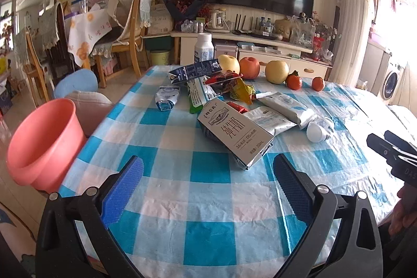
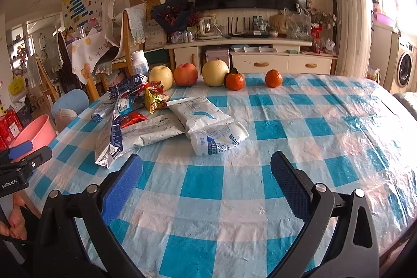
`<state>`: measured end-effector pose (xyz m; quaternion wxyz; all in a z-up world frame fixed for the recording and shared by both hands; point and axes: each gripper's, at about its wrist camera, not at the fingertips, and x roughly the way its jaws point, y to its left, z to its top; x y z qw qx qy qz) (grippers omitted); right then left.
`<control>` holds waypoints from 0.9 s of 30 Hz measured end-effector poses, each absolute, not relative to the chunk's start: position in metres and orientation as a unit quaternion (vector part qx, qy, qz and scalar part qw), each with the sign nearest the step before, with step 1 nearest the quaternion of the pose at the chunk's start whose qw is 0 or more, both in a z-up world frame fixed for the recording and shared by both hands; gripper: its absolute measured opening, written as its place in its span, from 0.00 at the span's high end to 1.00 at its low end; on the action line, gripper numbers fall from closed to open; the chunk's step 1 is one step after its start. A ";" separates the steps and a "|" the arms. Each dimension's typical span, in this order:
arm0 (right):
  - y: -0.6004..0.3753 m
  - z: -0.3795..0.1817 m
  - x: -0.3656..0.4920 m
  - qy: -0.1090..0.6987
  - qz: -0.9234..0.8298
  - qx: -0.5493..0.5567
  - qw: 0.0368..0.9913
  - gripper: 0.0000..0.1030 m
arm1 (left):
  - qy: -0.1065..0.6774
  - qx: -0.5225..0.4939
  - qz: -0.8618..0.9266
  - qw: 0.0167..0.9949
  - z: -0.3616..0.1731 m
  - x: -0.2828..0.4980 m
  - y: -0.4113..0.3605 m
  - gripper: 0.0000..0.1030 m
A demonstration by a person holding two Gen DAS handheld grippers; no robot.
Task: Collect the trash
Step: 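Approach the white milk carton with the left tool and the yogurt bag with the right tool, then close the left tool on the milk carton while the right tool grasps the white yogurt bag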
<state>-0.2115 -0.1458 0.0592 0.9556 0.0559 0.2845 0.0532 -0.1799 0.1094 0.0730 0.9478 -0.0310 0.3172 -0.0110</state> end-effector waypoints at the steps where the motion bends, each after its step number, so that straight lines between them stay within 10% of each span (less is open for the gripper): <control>1: -0.149 0.056 -0.204 0.293 0.055 0.065 0.952 0.04 | 0.326 -0.048 -0.017 0.944 0.071 -0.174 0.110 0.04; 27: -0.160 0.006 -0.069 0.395 0.127 -0.027 0.909 0.04 | 0.455 -0.214 0.001 0.864 0.020 -0.043 0.113 0.25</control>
